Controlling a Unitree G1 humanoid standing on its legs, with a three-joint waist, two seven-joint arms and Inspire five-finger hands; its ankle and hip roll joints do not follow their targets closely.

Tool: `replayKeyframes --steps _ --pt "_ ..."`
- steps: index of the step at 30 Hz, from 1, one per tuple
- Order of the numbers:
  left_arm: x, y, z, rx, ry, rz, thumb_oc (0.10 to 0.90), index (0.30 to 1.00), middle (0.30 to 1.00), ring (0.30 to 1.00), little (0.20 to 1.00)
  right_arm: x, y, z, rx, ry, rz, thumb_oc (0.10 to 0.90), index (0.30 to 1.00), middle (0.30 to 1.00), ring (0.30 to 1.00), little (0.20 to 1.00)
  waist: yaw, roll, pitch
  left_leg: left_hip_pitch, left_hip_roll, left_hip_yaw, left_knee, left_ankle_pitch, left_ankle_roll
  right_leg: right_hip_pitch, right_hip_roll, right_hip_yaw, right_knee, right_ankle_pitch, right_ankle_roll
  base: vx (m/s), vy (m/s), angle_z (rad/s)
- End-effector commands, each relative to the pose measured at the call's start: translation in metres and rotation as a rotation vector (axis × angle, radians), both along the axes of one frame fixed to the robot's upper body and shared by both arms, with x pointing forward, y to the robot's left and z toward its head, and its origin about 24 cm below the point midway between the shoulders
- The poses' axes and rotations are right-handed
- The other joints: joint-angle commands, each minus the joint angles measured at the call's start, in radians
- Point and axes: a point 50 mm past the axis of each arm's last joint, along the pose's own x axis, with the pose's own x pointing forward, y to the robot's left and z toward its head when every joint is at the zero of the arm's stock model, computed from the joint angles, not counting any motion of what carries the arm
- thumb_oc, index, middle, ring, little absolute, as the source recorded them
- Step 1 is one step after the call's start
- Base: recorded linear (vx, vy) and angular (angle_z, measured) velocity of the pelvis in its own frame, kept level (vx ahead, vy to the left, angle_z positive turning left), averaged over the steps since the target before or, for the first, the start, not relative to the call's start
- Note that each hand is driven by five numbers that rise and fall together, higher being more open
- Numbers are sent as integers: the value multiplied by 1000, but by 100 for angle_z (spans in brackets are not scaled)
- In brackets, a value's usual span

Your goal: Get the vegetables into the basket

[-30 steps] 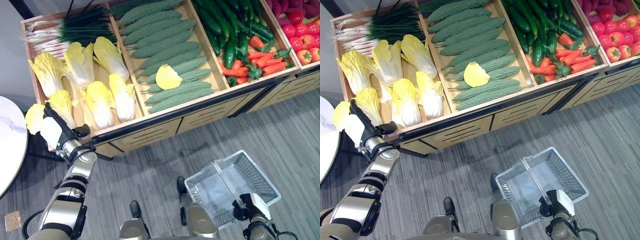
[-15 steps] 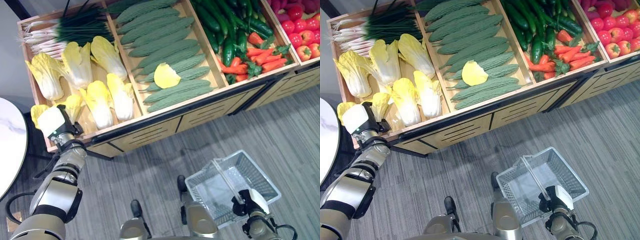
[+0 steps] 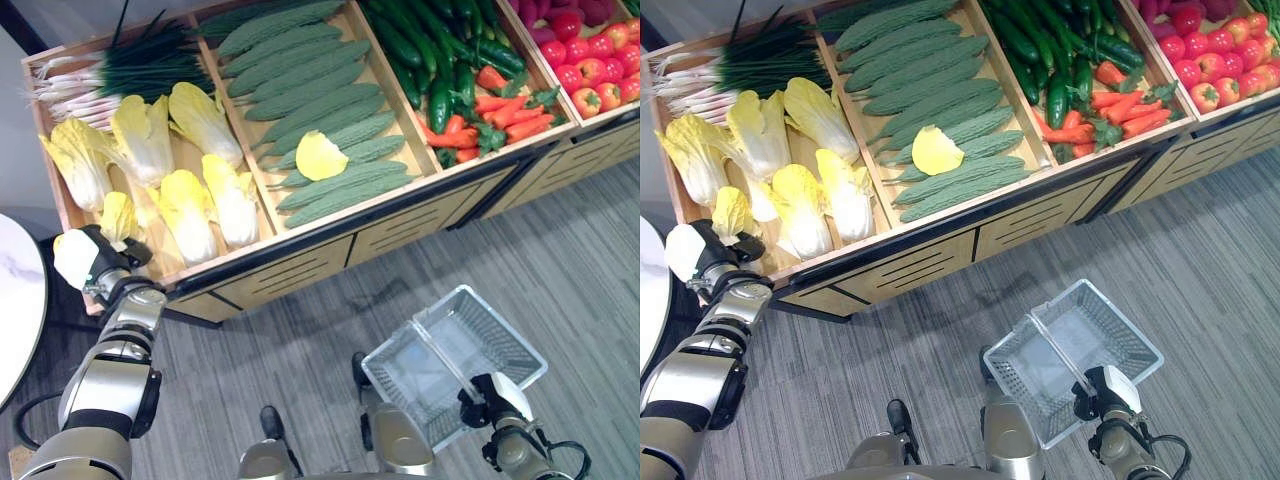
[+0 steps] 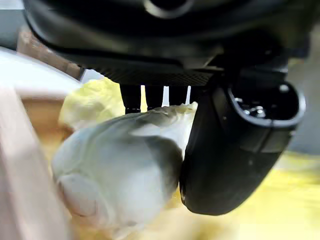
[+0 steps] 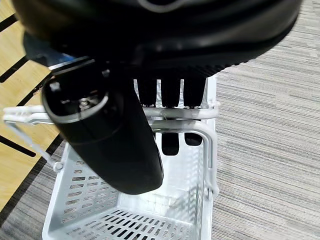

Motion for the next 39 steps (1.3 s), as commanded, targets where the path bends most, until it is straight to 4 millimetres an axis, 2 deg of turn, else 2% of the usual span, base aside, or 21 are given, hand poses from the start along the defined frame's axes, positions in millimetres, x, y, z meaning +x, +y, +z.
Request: replayKeyframes --steps 1,2,3,4,5,6,7,11,12,13,14,16,27,32,39 --pt "17 -28 57 60 -338 -99 400 300 300 300 300 -3 -11 6 -32 -30 -13 400 300 300 300 300 3 -39 -2 -38 27 -64 1 16 -38 25 -77 -37 103 -183 80 -24 -1 16" --pt "15 -33 58 12 -382 -119 400 300 300 300 300 -4 -12 6 -30 -28 -17 400 300 300 300 300 4 -42 -1 -39 25 -65 1 16 -37 26 -78 -39 102 -184 80 -38 13 17" --pt "14 -49 74 -33 -500 -214 400 300 300 300 300 -3 -12 7 -29 -28 -18 400 300 300 300 300 4 -45 2 -40 24 -69 1 14 -35 27 -82 -39 101 -181 81 -31 16 9" --pt "13 -49 73 -34 -499 -214 400 300 300 300 300 -3 -12 7 -29 -27 -18 400 300 300 300 300 4 -44 2 -40 24 -70 1 14 -35 28 -82 -39 100 -181 81 -31 17 4" --pt "11 -57 79 -83 -560 -271 400 300 300 300 300 -2 -13 8 -29 -29 -18 400 300 300 300 300 6 -46 3 -42 22 -73 1 13 -33 28 -84 -40 100 -180 81 -28 21 8" --pt "6 -66 88 -158 -644 -382 400 300 300 300 300 1 -12 9 -21 -37 -14 400 300 300 300 300 6 -48 4 -42 20 -73 1 11 -32 29 -88 -42 99 -177 83 -27 21 8" --pt "6 -65 87 -160 -643 -383 400 300 300 300 300 0 -12 9 -21 -36 -14 400 300 300 300 300 6 -48 3 -42 19 -73 1 11 -32 29 -88 -42 99 -177 83 -27 29 7" --pt "-3 -81 95 -293 -717 -594 400 300 300 300 300 5 -11 11 -8 -41 7 400 300 300 300 300 7 -49 -2 -40 17 -67 1 7 -30 31 -92 -37 93 -170 84 -5 8 0" --pt "-5 -91 99 -322 -721 -700 400 300 300 300 300 5 -12 12 -9 -38 10 400 300 300 300 300 7 -51 -6 -40 16 -66 1 6 -29 31 -94 -36 90 -167 86 0 0 0" --pt "-5 -91 99 -323 -720 -701 400 300 300 300 300 5 -12 12 -9 -38 10 400 300 300 300 300 7 -51 -7 -40 16 -65 1 5 -29 31 -94 -35 90 -167 86 0 0 0" --pt "-8 -103 102 -352 -718 -813 400 300 300 300 300 4 -13 12 -4 -28 9 400 300 300 300 300 8 -52 -10 -40 15 -65 1 4 -28 31 -96 -33 86 -164 87 0 0 0" --pt "-9 -112 103 -389 -712 -897 400 300 300 300 300 3 -13 11 2 -21 4 400 300 300 300 300 6 -53 -12 -41 14 -63 1 4 -27 31 -97 -31 84 -162 87 0 0 0" --pt "-21 -144 99 -688 -727 -1194 400 300 300 300 300 -7 -9 4 41 36 -2 400 300 300 300 300 4 -58 -25 -38 12 -51 1 1 -26 27 -97 -17 74 -156 89 1 1 0" --pt "-27 -152 97 -686 -698 -1267 400 300 300 300 300 -11 -9 2 49 52 -11 400 300 300 300 300 8 -58 -28 -39 10 -51 1 3 -25 28 -98 -16 75 -156 89 0 1 -1" --pt "-28 -155 95 -682 -692 -1273 400 300 300 300 300 -10 -7 1 54 51 -7 400 300 300 300 300 13 -61 -32 -38 10 -52 1 1 -23 29 -98 -15 75 -157 89 0 0 0"
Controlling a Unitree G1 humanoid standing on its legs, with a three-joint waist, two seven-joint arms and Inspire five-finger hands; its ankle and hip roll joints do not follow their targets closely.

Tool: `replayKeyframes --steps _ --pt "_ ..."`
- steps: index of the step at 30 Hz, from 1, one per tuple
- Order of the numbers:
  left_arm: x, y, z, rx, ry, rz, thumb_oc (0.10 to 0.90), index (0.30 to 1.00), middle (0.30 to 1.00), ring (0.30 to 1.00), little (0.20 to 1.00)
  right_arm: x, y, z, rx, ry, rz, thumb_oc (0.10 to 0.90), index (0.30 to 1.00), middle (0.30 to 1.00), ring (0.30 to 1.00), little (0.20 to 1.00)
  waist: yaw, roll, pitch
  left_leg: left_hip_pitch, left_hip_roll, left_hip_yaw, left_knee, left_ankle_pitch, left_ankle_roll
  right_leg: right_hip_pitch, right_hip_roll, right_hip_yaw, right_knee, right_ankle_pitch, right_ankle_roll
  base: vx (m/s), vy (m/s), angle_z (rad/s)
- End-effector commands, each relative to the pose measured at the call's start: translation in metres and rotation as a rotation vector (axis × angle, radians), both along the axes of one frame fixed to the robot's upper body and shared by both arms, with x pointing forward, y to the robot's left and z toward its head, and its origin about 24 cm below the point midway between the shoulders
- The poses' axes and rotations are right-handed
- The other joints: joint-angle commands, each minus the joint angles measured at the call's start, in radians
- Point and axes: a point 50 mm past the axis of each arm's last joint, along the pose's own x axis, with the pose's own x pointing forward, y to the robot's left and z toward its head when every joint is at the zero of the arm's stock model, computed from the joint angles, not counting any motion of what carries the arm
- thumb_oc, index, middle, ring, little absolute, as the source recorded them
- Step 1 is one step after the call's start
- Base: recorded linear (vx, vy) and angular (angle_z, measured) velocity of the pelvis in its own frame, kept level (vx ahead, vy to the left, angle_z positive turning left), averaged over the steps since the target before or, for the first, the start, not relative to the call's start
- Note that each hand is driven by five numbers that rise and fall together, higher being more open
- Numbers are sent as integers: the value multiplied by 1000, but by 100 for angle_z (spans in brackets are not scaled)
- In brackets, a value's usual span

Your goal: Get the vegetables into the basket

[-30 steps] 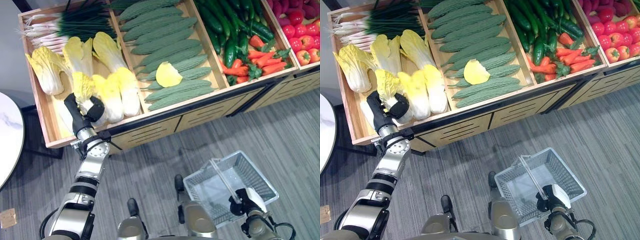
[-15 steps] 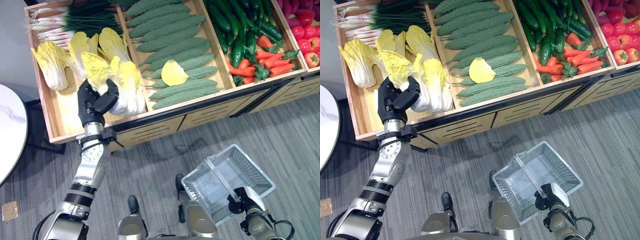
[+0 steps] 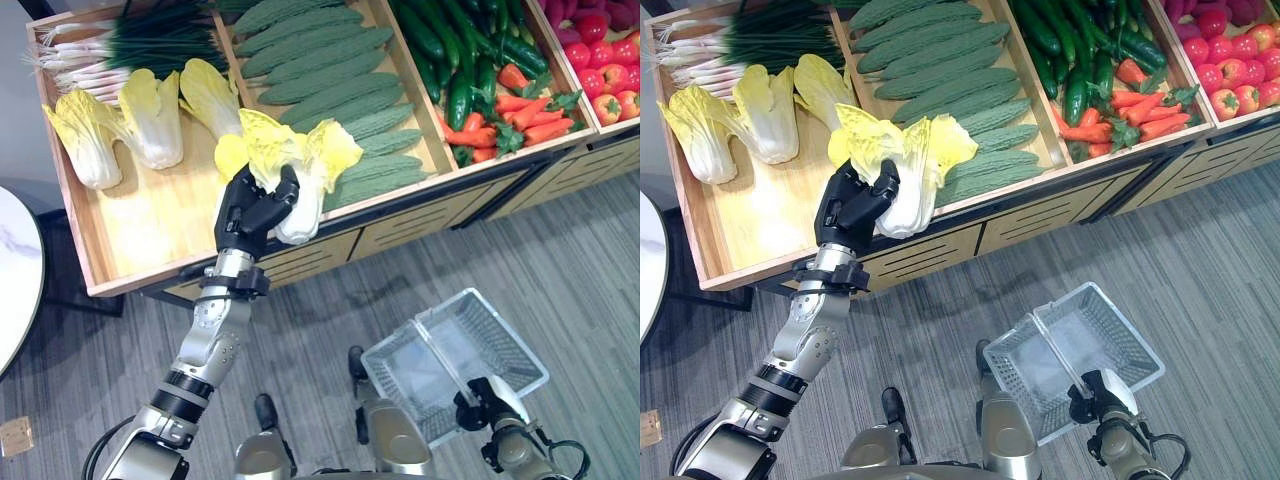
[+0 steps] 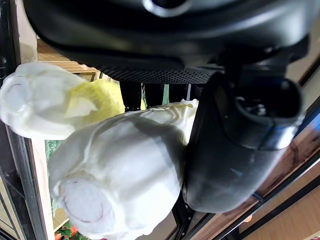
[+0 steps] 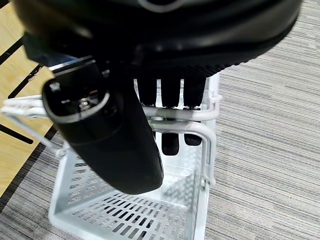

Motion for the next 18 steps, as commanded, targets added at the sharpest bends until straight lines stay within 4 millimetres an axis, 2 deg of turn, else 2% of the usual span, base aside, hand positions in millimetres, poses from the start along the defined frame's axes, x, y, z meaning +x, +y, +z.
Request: replayKeyframes --steps 1,6,13,18 --pt "-6 -11 48 -21 -252 -61 400 300 300 300 300 -15 -10 0 -25 22 -7 400 300 300 300 300 14 -31 -63 -26 15 -27 1 -3 -24 29 -89 1 76 -157 87 0 0 0" --pt "-5 -9 48 -2 -257 -35 400 300 300 300 300 -17 -10 -1 -22 27 -13 400 300 300 300 300 14 -31 -65 -24 14 -24 1 -4 -23 30 -89 4 77 -159 87 0 0 0" --pt "-2 -4 76 30 -365 51 400 300 300 300 300 -22 -11 -3 -18 37 -24 400 300 300 300 300 10 -33 -76 -10 12 -19 1 -9 -23 39 -90 4 77 -163 89 4 2 -1" --pt "4 9 98 30 -437 167 400 300 300 300 300 -23 -13 -2 -20 39 -26 400 300 300 300 300 9 -37 -82 -9 11 -20 1 -9 -24 42 -89 1 75 -163 90 0 0 0"
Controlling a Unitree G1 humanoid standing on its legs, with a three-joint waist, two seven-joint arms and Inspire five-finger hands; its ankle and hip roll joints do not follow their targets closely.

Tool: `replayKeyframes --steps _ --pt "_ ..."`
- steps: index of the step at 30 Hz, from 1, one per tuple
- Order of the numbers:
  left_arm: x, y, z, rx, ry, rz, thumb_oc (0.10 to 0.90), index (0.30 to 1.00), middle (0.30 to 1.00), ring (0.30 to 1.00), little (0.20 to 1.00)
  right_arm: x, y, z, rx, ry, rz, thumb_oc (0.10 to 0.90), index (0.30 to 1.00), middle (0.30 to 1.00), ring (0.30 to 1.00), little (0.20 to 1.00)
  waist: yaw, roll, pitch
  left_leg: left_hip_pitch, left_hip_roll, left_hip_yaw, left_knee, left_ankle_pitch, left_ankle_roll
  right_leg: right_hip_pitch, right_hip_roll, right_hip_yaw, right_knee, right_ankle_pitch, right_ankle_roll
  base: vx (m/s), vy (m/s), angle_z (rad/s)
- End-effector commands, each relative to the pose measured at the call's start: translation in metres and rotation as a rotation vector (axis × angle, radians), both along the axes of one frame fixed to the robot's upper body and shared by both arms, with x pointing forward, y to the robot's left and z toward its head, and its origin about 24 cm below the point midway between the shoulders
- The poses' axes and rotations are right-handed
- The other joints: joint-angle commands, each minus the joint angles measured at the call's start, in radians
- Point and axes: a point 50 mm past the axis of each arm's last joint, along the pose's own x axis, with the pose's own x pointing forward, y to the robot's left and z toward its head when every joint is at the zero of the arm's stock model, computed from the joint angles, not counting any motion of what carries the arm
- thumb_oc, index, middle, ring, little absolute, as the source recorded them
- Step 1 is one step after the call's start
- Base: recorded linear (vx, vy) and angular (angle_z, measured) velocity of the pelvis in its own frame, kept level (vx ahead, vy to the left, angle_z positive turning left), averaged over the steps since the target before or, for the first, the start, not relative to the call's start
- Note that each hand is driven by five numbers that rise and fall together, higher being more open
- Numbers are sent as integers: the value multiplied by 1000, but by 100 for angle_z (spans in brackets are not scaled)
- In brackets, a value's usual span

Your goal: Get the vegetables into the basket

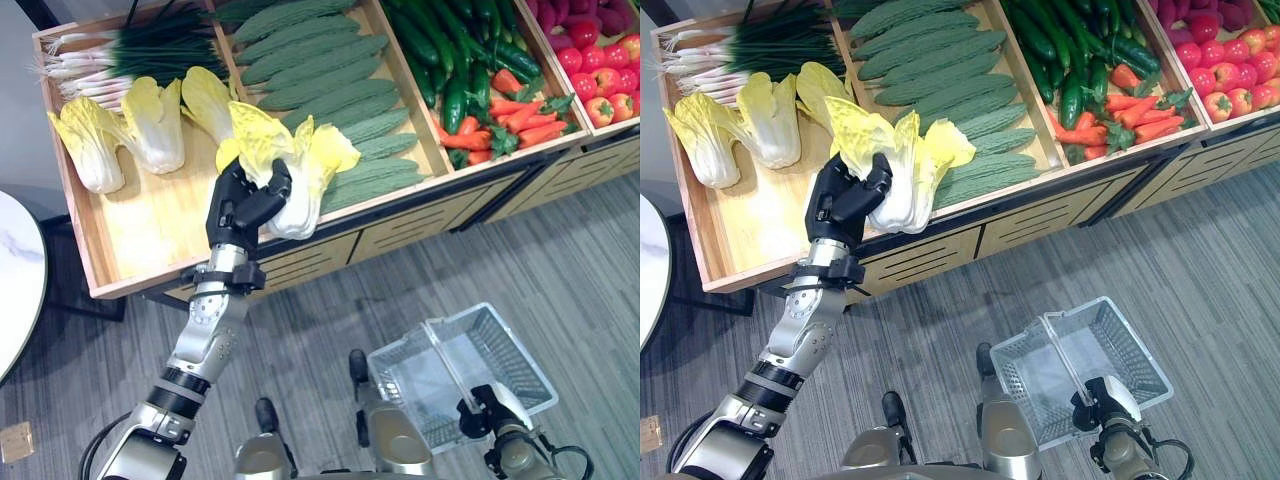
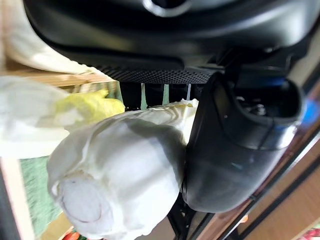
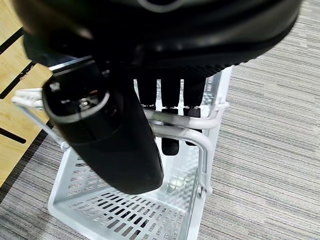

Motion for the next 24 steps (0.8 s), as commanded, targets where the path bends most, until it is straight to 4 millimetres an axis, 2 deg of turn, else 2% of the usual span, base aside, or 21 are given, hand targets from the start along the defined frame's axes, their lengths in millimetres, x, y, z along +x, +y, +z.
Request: replayKeyframes --steps 1,4,9,13,15,18,24 --pt "-1 6 85 20 -403 79 400 300 300 300 300 -15 -12 1 -18 8 -17 400 300 300 300 300 10 -39 -82 -30 13 -31 1 -9 -25 28 -89 -9 74 -163 90 0 0 0" --pt "4 24 89 27 -400 186 400 300 300 300 300 -14 -13 3 -21 2 -17 400 300 300 300 300 10 -41 -82 -30 13 -30 1 -9 -27 28 -88 -8 73 -164 91 0 0 0" --pt "7 75 100 64 -394 430 400 300 300 300 300 -15 -17 4 -24 4 -15 400 300 300 300 300 16 -39 -85 -29 16 -28 1 -6 -30 29 -87 -12 72 -164 92 2 3 -1" --pt "6 98 113 98 -410 537 400 300 300 300 300 -10 -18 6 -23 -13 -7 400 300 300 300 300 17 -38 -85 -32 16 -31 1 -5 -32 29 -88 -16 72 -165 94 -2 2 1" --pt "6 104 120 122 -425 569 400 300 300 300 300 -5 -18 9 -27 -34 -1 400 300 300 300 300 19 -36 -85 -36 15 -33 1 -3 -32 29 -89 -18 73 -164 94 -5 7 2" --pt "5 104 119 139 -424 564 400 300 300 300 300 -1 -17 10 -27 -48 3 400 300 300 300 300 23 -33 -82 -36 13 -34 1 -2 -32 28 -91 -19 75 -162 96 0 0 0" --pt "-2 80 103 78 -428 386 400 300 300 300 300 -6 -17 8 -25 -34 -23 400 300 300 300 300 26 -23 -85 -27 5 -38 1 -9 -28 39 -103 -20 76 -165 96 0 5 0"
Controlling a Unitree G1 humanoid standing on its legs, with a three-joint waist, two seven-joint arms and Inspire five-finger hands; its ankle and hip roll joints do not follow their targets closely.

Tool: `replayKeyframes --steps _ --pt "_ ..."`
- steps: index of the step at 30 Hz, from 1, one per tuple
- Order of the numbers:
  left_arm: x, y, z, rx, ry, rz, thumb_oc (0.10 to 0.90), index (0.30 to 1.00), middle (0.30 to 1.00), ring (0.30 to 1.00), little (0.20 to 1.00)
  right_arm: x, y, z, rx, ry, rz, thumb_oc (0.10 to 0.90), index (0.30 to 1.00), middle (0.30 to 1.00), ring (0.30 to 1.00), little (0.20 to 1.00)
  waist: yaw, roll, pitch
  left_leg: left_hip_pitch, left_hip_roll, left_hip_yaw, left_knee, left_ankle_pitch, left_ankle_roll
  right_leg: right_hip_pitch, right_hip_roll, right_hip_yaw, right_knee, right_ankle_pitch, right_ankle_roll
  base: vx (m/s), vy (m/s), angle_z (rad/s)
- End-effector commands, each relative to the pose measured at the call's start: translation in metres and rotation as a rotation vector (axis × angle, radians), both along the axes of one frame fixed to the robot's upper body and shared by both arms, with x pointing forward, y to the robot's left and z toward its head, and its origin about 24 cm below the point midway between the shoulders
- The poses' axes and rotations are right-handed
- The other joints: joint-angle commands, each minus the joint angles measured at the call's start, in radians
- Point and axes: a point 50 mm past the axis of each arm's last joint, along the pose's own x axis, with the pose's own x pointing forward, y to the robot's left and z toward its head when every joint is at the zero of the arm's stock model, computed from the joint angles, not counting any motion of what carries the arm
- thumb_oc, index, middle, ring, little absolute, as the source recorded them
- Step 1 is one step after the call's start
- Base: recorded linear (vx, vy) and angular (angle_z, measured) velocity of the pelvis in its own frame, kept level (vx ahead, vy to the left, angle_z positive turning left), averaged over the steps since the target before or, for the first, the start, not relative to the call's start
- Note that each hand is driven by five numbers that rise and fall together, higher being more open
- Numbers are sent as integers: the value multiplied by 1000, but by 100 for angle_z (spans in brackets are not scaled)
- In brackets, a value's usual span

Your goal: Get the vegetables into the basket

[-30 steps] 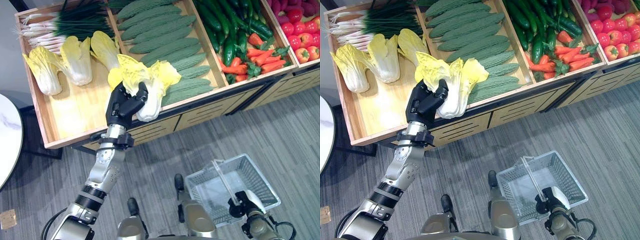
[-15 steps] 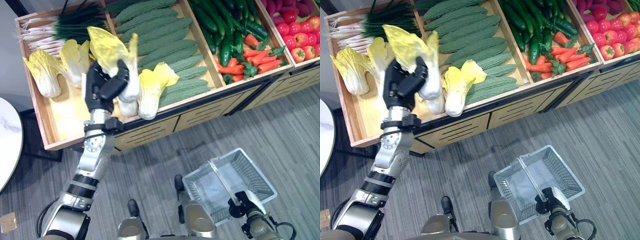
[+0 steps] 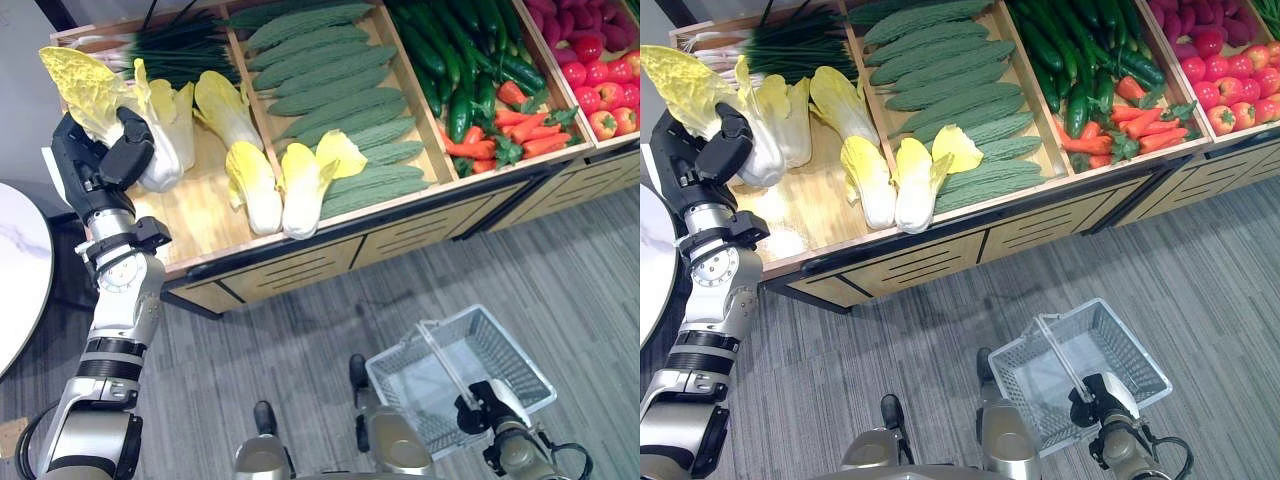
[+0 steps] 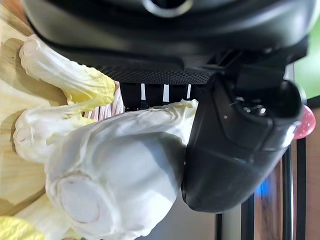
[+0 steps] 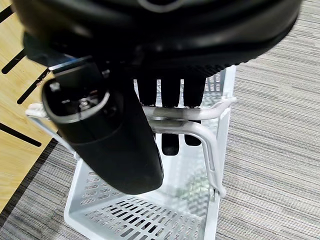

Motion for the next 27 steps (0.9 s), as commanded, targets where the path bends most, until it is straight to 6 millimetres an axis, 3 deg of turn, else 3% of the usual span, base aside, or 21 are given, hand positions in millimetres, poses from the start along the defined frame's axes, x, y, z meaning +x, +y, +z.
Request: replayKeyframes --steps 1,3,6,9,13,19,27 --pt "-6 -30 63 107 -326 -172 400 300 300 300 300 -10 -18 6 -48 -14 -27 400 300 300 300 300 -4 -16 -66 -27 5 -44 1 -9 -27 38 -102 -19 75 -170 99 0 4 5" --pt "-11 -47 54 58 -334 -293 400 300 300 300 300 -15 -17 4 -41 1 -43 400 300 300 300 300 -2 -11 -68 -21 1 -46 1 -13 -24 45 -106 -20 76 -172 99 4 11 5" --pt "-17 -56 51 30 -353 -365 400 300 300 300 300 -19 -18 2 -39 13 -53 400 300 300 300 300 -1 -8 -70 -18 -2 -47 1 -14 -23 50 -108 -21 74 -172 98 1 3 2" --pt "-32 -88 48 -81 -414 -580 400 300 300 300 300 -29 -16 -3 -32 45 -77 400 300 300 300 300 -3 -6 -72 -13 -6 -45 1 -18 -20 56 -111 -20 65 -170 98 -6 -5 5" --pt "-38 -115 44 -154 -419 -751 400 300 300 300 300 -36 -14 -6 -21 70 -101 400 300 300 300 300 -8 -1 -72 -8 -10 -42 1 -20 -16 61 -113 -17 59 -169 97 -3 -3 2" --pt "-46 -131 42 -166 -420 -906 400 300 300 300 300 -44 -15 -8 -12 87 -119 400 300 300 300 300 -13 1 -73 1 -12 -32 1 -23 -14 61 -111 -9 59 -171 98 6 -7 -3" --pt "-48 -151 26 -228 -341 -1053 400 300 300 300 300 -57 -15 -12 -4 116 -166 400 300 300 300 300 -22 6 -70 9 -16 -18 1 -25 -10 55 -107 9 62 -175 99 15 -9 -9"
